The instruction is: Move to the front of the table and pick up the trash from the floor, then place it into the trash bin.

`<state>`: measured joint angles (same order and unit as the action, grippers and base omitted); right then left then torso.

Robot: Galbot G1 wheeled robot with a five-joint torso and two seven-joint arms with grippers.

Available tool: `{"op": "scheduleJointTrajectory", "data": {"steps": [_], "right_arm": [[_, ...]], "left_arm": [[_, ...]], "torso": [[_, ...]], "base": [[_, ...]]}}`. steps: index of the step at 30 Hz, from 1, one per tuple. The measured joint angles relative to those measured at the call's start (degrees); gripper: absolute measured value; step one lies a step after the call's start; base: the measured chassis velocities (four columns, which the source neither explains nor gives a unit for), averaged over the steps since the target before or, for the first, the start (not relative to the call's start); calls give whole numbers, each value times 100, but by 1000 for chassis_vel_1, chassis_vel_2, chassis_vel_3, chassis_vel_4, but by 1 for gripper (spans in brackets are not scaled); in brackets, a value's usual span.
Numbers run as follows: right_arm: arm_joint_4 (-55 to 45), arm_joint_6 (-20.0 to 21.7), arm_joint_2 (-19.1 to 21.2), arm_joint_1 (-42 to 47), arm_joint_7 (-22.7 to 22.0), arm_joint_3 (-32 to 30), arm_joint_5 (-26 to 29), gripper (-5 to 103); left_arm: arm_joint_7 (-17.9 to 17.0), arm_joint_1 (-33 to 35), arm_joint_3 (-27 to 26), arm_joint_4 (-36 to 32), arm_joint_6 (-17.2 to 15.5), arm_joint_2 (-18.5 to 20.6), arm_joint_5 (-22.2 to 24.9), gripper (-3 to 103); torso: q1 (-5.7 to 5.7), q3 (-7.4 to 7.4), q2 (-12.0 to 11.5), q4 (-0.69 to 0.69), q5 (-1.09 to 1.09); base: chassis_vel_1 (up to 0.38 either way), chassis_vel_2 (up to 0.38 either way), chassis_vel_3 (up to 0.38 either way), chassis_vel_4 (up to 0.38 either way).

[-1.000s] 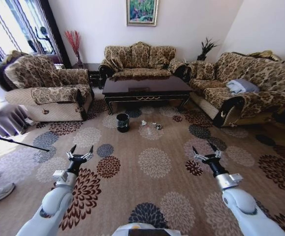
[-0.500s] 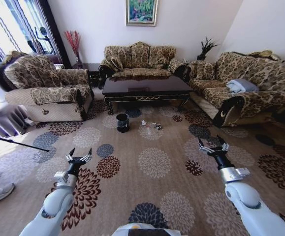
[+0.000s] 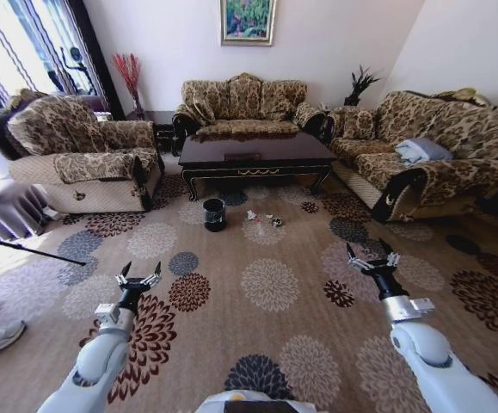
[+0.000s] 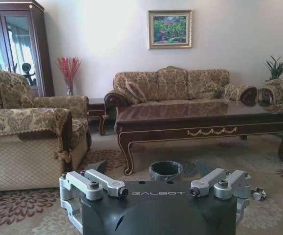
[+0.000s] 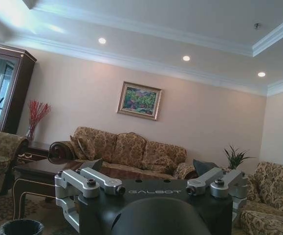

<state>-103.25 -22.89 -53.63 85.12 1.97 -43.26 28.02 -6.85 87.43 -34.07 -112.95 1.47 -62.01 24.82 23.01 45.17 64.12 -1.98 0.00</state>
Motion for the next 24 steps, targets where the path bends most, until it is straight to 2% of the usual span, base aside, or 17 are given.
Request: {"op": "scheduleJointTrajectory", "data": {"steps": [24], "right_arm": [[46, -52, -102, 45, -66, 30, 14, 100]], "left_arm": [[-11, -16, 22, -37, -184, -36, 81, 100]], "torso": [[-317, -387, -703, 0, 0]], "base": [[0, 0, 0, 0]]}}
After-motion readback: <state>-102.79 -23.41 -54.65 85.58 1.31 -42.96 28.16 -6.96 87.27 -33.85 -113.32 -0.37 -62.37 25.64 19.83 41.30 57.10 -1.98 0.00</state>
